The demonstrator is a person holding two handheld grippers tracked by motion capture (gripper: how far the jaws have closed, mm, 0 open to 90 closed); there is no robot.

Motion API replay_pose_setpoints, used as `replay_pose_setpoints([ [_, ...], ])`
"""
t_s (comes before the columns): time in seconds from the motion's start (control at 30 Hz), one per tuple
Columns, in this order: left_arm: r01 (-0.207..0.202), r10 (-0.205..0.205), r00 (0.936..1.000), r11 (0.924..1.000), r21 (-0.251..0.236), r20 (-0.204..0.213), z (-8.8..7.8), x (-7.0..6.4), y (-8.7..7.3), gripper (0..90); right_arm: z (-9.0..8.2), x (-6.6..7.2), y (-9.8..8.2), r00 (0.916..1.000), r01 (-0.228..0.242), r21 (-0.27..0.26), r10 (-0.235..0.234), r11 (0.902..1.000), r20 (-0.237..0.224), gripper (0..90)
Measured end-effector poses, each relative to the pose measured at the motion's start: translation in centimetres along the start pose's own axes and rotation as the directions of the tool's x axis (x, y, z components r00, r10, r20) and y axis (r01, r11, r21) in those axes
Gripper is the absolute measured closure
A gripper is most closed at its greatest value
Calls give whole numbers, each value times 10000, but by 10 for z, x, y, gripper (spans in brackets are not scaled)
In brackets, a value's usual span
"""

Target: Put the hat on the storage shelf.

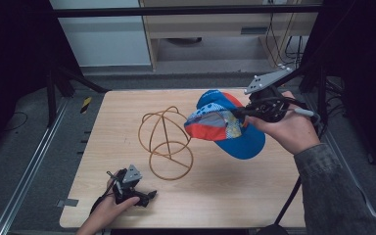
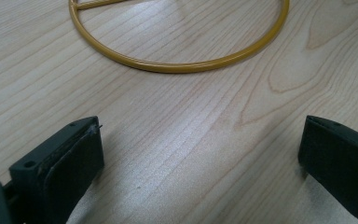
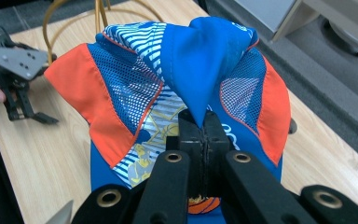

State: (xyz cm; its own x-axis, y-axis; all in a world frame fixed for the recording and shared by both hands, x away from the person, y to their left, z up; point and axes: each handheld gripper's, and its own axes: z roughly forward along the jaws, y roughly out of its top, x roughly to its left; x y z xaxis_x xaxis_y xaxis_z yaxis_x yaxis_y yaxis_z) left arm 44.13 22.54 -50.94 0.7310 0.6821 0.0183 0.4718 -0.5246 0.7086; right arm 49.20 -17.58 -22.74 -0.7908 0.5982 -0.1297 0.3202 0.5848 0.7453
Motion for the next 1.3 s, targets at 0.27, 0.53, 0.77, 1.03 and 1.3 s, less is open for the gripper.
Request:
replay_pose_setpoints([
  [0.27, 9, -9, 10000, 10000, -6, 3, 0, 0, 0, 0, -5, 2, 23, 9999, 148, -362, -148, 9992, -4, 899],
  [0.53, -22, 22, 10000, 10000, -2, -9, 0, 0, 0, 0, -1, 8, 46, 9992, 398, -566, -400, 9976, -25, 899],
  [0.77, -10, 10, 10000, 10000, -3, -7, 0, 0, 0, 0, 8, 14, 62, 9982, 575, -712, -586, 9958, -131, 899],
  [1.03, -7, 7, 10000, 10000, -5, -9, 0, 0, 0, 0, 23, 22, 75, 9969, 736, -807, -757, 9940, -224, 899],
  [1.3, 6, -6, 10000, 10000, -19, -17, 0, 0, 0, 0, 37, 34, 90, 9935, 1028, -1001, -1071, 9896, -386, 899],
])
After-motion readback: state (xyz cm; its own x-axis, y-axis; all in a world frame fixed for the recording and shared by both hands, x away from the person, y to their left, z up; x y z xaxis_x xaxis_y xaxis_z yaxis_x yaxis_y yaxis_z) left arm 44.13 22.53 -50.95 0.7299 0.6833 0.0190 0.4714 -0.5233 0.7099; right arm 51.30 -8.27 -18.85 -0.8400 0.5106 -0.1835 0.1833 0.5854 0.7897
